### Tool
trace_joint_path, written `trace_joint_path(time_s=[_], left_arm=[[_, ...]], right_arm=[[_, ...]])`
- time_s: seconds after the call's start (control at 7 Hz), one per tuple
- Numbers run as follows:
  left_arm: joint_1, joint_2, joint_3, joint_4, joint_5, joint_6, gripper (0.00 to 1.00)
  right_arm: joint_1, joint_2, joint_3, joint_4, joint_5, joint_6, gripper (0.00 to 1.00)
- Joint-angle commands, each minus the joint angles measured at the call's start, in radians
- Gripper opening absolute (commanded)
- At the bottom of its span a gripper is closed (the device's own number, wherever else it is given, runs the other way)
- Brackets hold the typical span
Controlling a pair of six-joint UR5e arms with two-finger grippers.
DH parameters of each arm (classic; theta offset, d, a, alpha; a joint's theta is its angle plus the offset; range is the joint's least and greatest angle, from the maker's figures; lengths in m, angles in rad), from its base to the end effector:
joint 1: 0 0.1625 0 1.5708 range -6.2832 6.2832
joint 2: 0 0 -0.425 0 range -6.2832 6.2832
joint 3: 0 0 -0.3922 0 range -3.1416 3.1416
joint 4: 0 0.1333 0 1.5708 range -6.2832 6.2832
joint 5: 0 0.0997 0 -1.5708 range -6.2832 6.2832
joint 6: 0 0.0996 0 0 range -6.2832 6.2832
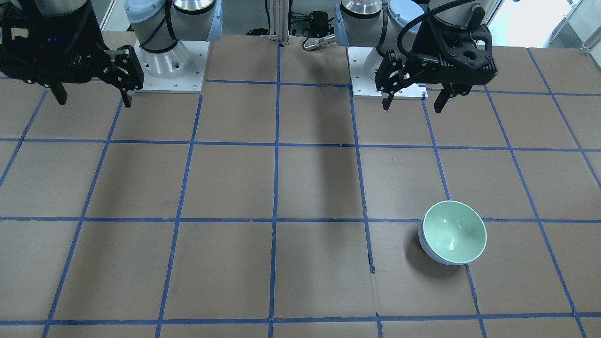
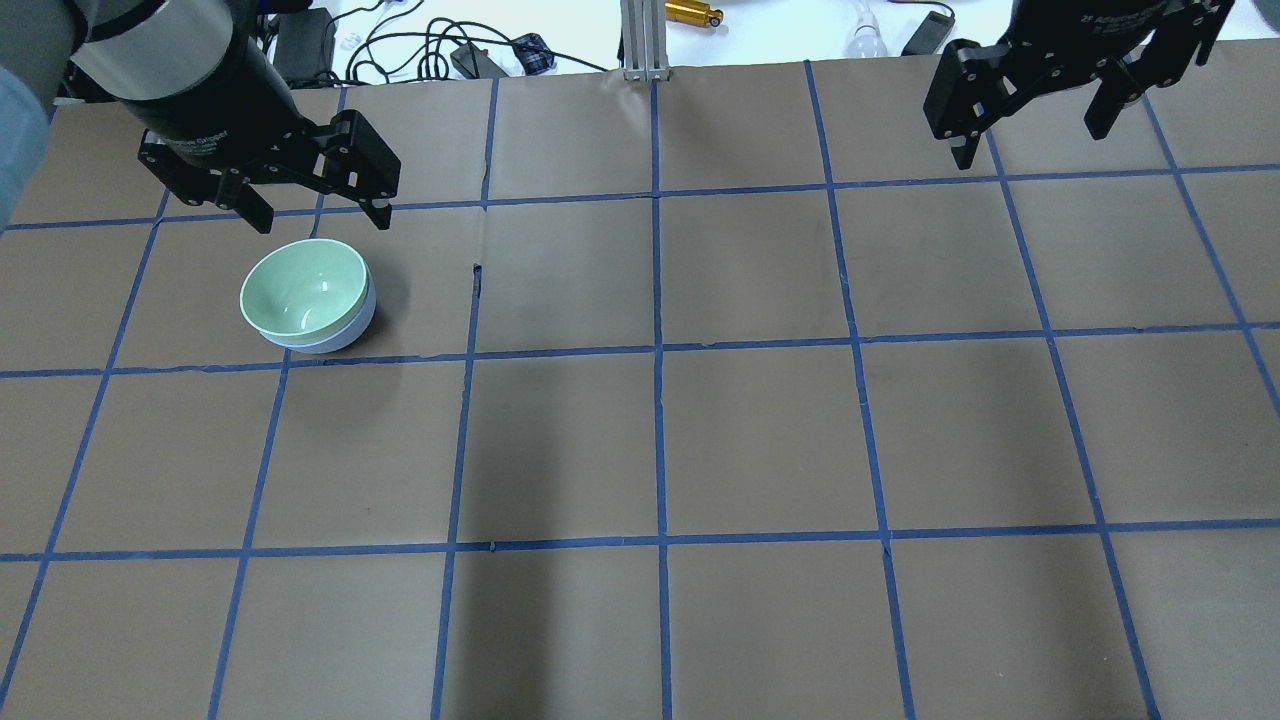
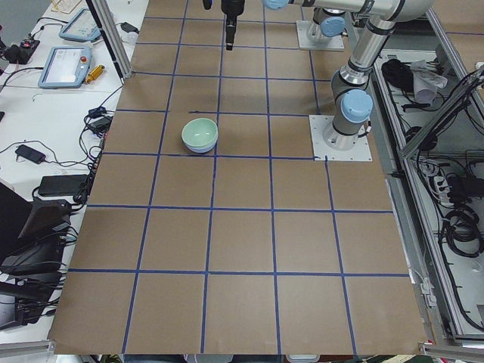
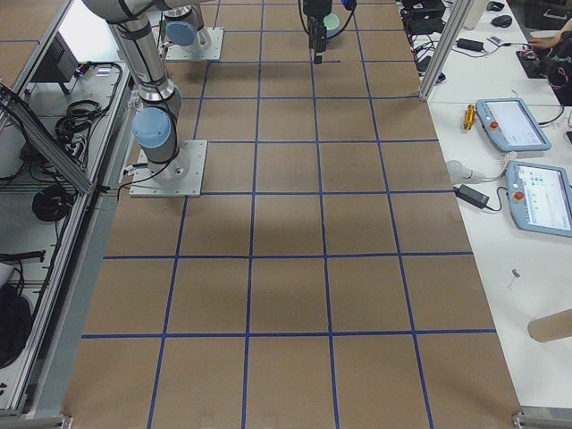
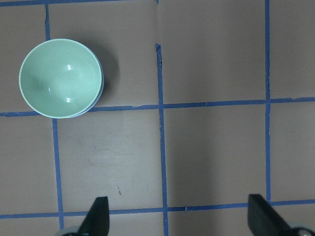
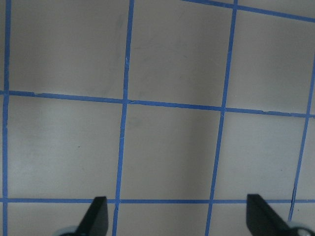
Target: Stack green bowl on blue bowl
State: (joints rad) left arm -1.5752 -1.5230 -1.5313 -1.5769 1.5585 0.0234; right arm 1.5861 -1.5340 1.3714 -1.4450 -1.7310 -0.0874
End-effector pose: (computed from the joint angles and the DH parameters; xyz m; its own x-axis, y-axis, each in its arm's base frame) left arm -0.1366 -0.4773 0.5300 -0.9995 0.0287 0.0104 0.0278 0.9963 -0.0814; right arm 0.1251 -0.5041 0.5561 -0.9821 -0.0964 0.1620 -0.1014 0.9946 -0.0227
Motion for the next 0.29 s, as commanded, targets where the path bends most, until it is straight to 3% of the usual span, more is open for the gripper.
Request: trace_joint_path(time_s=[0.0,0.14], left_arm=[[0.000,0.003,0.000,-0.002,0.002,0.000,1.00],[0.000,0.001,0.000,-0.002,0.000,0.001,1.00]], right_arm=[[0.000,0.000,0.000,0.000,-0.001,0.000,1.00],[0.000,0.000,0.000,0.000,-0.001,0.000,1.00]])
